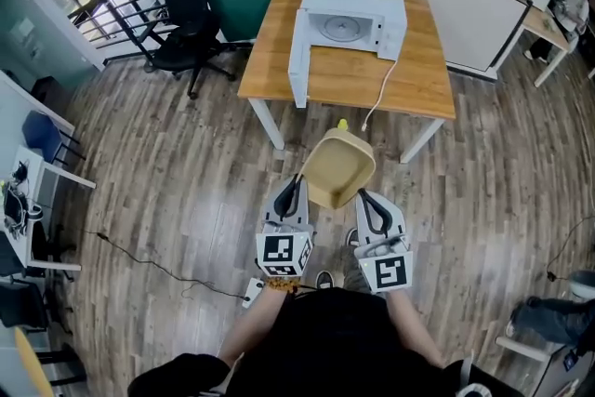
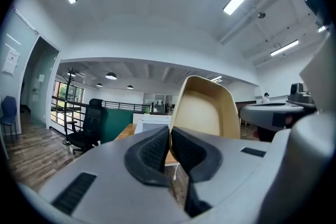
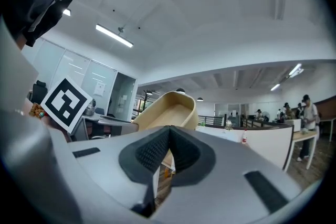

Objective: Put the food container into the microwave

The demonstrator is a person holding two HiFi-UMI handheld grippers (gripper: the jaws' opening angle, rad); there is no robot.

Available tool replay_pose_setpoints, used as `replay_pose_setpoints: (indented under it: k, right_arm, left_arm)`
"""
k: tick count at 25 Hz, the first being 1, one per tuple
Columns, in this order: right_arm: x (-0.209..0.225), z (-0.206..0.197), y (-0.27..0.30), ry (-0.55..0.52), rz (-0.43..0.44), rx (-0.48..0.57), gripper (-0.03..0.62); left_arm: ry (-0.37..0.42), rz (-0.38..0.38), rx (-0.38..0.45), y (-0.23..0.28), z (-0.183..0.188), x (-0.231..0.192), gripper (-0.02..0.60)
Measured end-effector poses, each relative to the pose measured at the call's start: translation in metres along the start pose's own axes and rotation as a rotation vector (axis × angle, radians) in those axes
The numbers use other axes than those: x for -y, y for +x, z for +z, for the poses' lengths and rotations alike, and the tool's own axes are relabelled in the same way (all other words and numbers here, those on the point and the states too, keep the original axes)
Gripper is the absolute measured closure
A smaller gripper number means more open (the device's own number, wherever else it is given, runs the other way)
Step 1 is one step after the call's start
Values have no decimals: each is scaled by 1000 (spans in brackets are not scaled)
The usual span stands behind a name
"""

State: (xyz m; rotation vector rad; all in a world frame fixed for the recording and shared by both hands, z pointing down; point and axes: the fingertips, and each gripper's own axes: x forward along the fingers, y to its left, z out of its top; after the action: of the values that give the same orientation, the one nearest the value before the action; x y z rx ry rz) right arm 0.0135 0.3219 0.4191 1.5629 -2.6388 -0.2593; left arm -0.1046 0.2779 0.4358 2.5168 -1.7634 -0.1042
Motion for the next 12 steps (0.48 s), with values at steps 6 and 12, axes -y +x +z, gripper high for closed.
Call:
replay_pose_setpoints:
  k: [6,12]
  right_arm:
    - [32,-2,23,16,10,23,597]
    - [70,-17,40,40,8,5,597]
  left_arm:
    - [35,19,-24,36,2,-3,548]
    - [46,39,-37,71,0,0,548]
